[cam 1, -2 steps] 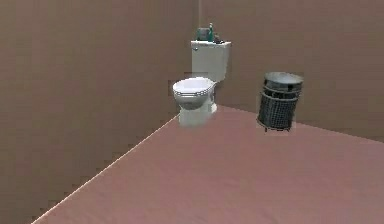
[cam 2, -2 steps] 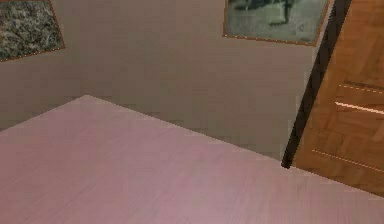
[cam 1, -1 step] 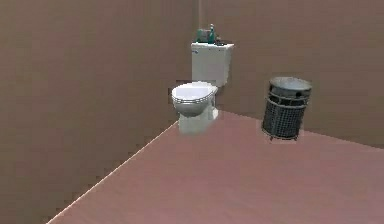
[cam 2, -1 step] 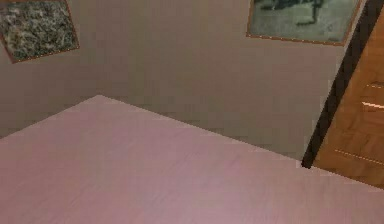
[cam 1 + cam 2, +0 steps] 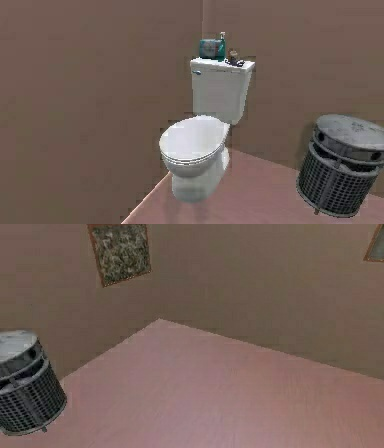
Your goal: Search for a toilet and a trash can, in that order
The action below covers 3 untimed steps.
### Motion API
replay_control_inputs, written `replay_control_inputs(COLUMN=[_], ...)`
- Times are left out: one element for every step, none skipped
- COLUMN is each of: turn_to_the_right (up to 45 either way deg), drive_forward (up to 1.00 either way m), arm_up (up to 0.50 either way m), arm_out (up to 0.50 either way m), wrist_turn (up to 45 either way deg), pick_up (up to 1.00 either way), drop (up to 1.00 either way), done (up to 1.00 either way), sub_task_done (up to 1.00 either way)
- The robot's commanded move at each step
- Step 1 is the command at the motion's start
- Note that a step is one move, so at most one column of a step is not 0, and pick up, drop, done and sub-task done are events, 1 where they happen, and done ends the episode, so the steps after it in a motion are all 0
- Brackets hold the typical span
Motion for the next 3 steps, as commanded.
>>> replay_control_inputs(turn_to_the_right=[12.0,0.0,0.0], drive_forward=[0.0,0.25,0.0], arm_up=[0.0,0.0,0.0], arm_out=[0.0,0.0,0.0], wrist_turn=[0.0,0.0,0.0], pick_up=[0.0,0.0,0.0], drop=[0.0,0.0,0.0], done=[0.0,0.0,0.0], sub_task_done=[0.0,0.0,1.0])
